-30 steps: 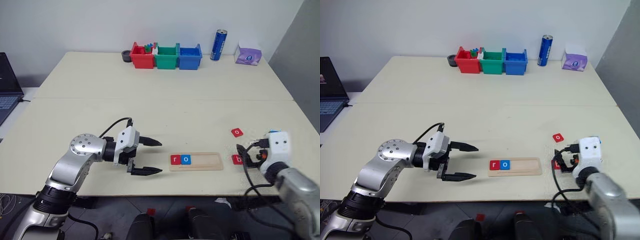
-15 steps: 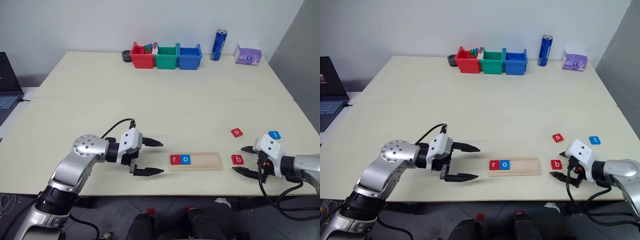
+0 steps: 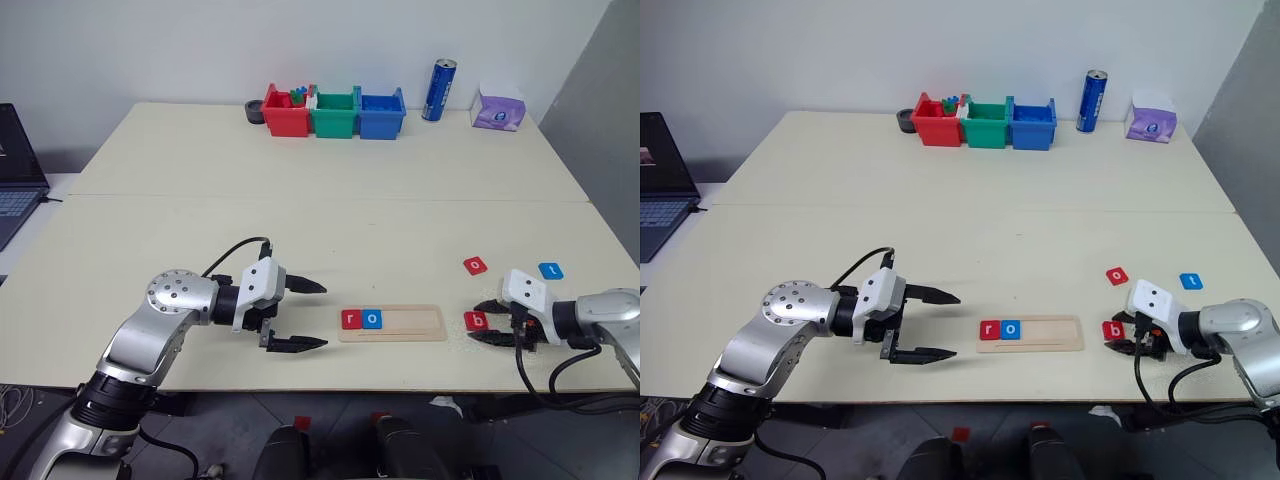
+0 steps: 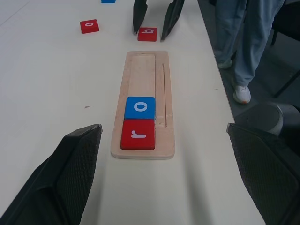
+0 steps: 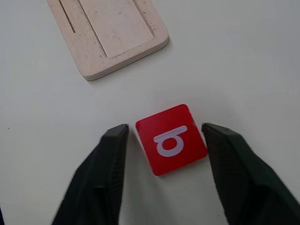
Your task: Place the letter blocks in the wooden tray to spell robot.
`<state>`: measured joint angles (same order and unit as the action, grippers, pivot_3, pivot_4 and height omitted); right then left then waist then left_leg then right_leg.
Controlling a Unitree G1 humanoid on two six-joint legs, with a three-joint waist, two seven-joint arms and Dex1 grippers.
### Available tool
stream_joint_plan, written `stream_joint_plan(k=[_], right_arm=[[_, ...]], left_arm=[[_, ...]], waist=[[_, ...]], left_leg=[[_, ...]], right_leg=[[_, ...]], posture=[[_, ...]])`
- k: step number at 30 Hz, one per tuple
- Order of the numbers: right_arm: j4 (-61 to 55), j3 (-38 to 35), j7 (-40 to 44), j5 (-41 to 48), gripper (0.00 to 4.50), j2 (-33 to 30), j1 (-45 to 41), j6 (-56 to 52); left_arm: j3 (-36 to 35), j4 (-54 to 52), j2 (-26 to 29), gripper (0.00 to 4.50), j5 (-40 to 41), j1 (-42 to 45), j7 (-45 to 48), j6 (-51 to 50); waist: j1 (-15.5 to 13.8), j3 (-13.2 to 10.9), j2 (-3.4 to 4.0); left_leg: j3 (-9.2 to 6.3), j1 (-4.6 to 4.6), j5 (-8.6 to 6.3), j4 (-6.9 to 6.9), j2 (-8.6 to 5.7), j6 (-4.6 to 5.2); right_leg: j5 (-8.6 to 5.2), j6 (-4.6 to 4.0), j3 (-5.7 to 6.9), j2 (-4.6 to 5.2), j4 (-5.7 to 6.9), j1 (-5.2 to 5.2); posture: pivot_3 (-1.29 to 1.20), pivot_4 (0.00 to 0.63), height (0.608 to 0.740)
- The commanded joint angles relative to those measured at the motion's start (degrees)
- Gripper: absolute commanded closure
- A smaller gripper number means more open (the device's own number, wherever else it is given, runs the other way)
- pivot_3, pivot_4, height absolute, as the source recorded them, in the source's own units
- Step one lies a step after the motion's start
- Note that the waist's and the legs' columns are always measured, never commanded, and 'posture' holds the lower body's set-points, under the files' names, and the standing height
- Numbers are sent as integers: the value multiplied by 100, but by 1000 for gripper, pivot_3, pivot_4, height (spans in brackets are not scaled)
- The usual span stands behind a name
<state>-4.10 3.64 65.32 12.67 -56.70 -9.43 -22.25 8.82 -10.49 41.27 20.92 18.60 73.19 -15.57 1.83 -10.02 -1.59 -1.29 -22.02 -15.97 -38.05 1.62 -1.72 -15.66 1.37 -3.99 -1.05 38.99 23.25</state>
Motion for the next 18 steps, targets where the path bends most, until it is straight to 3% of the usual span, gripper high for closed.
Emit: stream_joint_plan(k=[1,10,18], right_arm=[[-76,-59,102,26,3045,16,-56,156],[-1360,-143,88,320,3042,12,-280,-223],[-1488,1286,-210,-413,3042,779,-1494,-768]], left_arm=[[-10,-24,73,0,-92,-45,21,185],[-257,464,340,0,-293,-93,66,527],[-193,837,319,0,-379,-10,213,940]], waist=[[0,0,0],[11,-2,3],[0,-2,3]], left_leg=[[0,0,0,0,0,0],[-7,2,0,0,1,0],[-4,-1,0,-3,3,0]], right_leg=[[0,0,0,0,0,0],[0,1,1,-1,3,1],[1,-2,5,2,1,1]], posture=[[0,150,740],[0,150,740],[0,150,740]])
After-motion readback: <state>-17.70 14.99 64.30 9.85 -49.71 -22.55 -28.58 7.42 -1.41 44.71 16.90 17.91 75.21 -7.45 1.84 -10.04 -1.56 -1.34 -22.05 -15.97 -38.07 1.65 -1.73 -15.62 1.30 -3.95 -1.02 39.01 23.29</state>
